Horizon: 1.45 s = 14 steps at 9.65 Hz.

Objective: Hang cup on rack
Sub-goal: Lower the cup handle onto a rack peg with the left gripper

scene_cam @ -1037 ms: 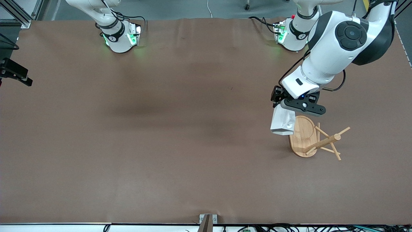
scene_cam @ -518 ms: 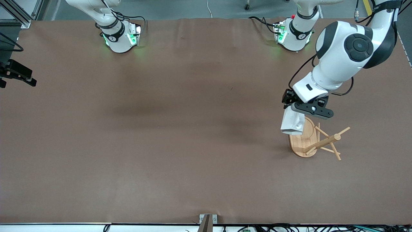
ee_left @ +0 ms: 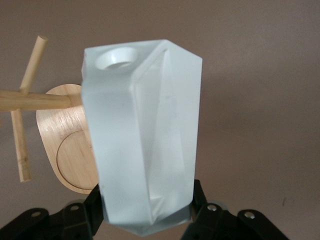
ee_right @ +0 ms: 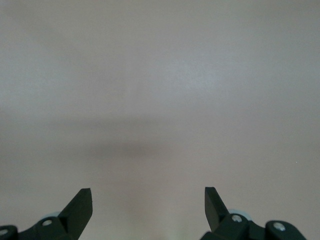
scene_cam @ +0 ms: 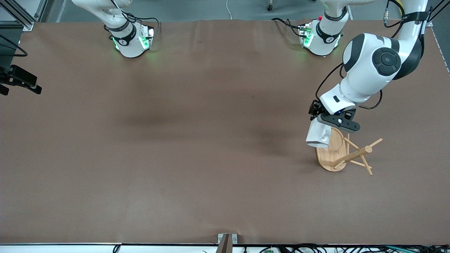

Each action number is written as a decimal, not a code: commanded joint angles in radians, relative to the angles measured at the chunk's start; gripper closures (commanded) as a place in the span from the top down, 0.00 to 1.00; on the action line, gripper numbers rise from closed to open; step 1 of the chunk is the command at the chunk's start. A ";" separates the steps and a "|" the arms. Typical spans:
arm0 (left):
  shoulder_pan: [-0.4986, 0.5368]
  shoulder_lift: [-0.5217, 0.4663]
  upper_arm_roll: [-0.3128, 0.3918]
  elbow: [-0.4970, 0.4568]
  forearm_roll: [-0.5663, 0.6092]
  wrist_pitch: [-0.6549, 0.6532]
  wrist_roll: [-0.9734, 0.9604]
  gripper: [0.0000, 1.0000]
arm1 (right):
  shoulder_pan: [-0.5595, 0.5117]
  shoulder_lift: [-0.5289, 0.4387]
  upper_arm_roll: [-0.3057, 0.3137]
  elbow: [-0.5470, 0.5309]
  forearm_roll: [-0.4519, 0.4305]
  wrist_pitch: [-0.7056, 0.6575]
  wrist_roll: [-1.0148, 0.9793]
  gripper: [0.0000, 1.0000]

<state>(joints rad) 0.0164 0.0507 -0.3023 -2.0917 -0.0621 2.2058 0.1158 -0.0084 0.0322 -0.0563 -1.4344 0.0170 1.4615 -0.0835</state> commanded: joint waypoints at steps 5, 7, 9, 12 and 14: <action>-0.001 -0.005 0.094 -0.057 -0.021 0.031 0.179 0.35 | 0.001 -0.029 0.006 -0.029 -0.006 -0.006 0.021 0.99; -0.001 0.004 0.120 -0.050 -0.022 0.043 0.217 0.35 | 0.002 -0.028 0.006 -0.029 -0.006 -0.001 0.021 0.99; -0.001 0.012 0.121 -0.047 -0.022 0.057 0.217 0.35 | 0.002 -0.028 0.006 -0.029 -0.006 -0.004 0.019 0.99; 0.003 0.027 0.126 -0.039 -0.022 0.066 0.243 0.35 | 0.002 -0.028 0.006 -0.029 -0.006 -0.004 0.021 0.99; 0.004 0.044 0.162 -0.024 -0.022 0.072 0.304 0.35 | 0.002 -0.028 0.006 -0.029 -0.006 -0.006 0.019 0.99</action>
<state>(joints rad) 0.0203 0.0619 -0.1651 -2.1106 -0.0631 2.2557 0.3655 -0.0083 0.0321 -0.0548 -1.4345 0.0170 1.4563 -0.0830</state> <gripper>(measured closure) 0.317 0.004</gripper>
